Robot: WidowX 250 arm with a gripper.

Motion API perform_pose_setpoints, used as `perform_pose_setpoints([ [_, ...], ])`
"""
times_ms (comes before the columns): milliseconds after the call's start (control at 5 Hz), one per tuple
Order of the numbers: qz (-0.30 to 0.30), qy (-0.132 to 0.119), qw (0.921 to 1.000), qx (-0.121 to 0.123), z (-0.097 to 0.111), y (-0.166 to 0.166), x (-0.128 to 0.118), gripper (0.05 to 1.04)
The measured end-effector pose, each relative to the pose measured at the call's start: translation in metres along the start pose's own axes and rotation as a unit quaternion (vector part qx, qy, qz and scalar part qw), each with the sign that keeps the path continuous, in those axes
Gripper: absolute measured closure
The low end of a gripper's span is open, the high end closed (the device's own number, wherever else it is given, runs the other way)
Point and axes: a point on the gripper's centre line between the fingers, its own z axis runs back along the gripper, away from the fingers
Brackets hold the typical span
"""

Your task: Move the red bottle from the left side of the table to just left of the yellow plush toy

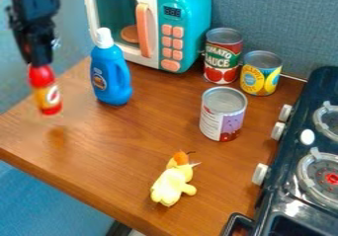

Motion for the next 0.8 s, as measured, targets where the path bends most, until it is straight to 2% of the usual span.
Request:
perform_pose_setpoints([
  [200, -0.011, -0.047, 0.9988, 0.0, 0.031, -0.015, 0.018, 0.736],
  [400, -0.037, -0.064, 0.9971, -0.014, 0.043, -0.044, 0.026, 0.736],
  [800, -0.111, -0.057, 0.9905, -0.058, 0.021, -0.121, 0.027, 0.736],
])
